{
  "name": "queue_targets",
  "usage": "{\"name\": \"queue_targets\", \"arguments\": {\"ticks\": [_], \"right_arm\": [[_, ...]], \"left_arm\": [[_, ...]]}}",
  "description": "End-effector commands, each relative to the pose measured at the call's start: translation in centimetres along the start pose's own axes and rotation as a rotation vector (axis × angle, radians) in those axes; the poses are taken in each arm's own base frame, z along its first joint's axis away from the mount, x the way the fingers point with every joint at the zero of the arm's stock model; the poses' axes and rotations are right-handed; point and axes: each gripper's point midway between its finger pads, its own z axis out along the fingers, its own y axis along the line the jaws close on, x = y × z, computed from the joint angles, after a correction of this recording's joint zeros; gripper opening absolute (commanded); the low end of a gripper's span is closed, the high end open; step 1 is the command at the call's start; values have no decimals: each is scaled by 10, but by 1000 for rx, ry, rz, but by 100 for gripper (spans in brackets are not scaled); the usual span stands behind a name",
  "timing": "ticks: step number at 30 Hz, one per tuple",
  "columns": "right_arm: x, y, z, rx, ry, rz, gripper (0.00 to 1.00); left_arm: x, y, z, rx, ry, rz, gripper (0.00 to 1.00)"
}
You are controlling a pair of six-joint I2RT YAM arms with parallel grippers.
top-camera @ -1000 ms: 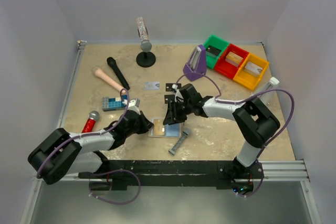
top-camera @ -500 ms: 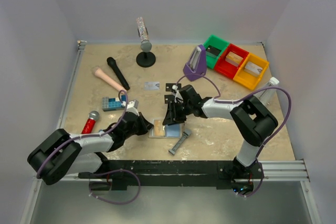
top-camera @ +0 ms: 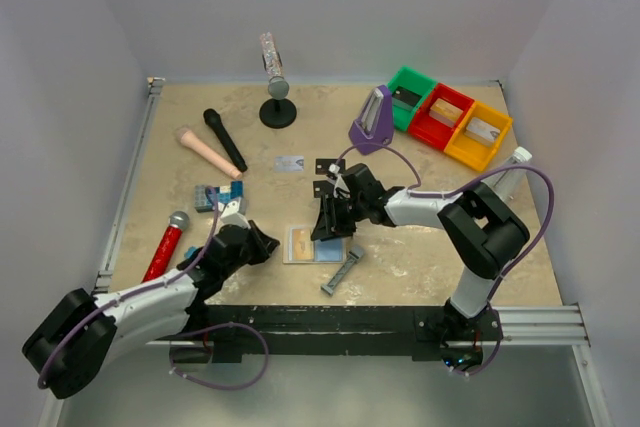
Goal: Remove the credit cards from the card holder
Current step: Remove the credit card from the card holder.
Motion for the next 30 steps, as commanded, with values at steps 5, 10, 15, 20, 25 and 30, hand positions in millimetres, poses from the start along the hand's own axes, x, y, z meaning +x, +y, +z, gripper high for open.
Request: {"name": "queue_targets", "arguments": {"ticks": [5,10,15,20,25,30], "right_arm": [[-17,13,-6,-13,-59,-48,41],[-18,14,-7,-9,-60,-69,42],[-20,14,-8,-2,-63,-104,42],[-16,14,-11,-13,-70,-106,43],[-9,14,-18,-5,-36,-114,43],[-5,14,-27,9,-49,-123,44]], "left_arm": [[-14,8,-10,-42,-65,11,0],[-19,7,-14,-39,-82,21,0],[-28,8,-19,-81,-93,69,0],[-34,3,-23,-60,-122,43,0],[-20,17,-25,-90,-87,19,0],[-13,22,-23,-79,-86,-18,0]]}}
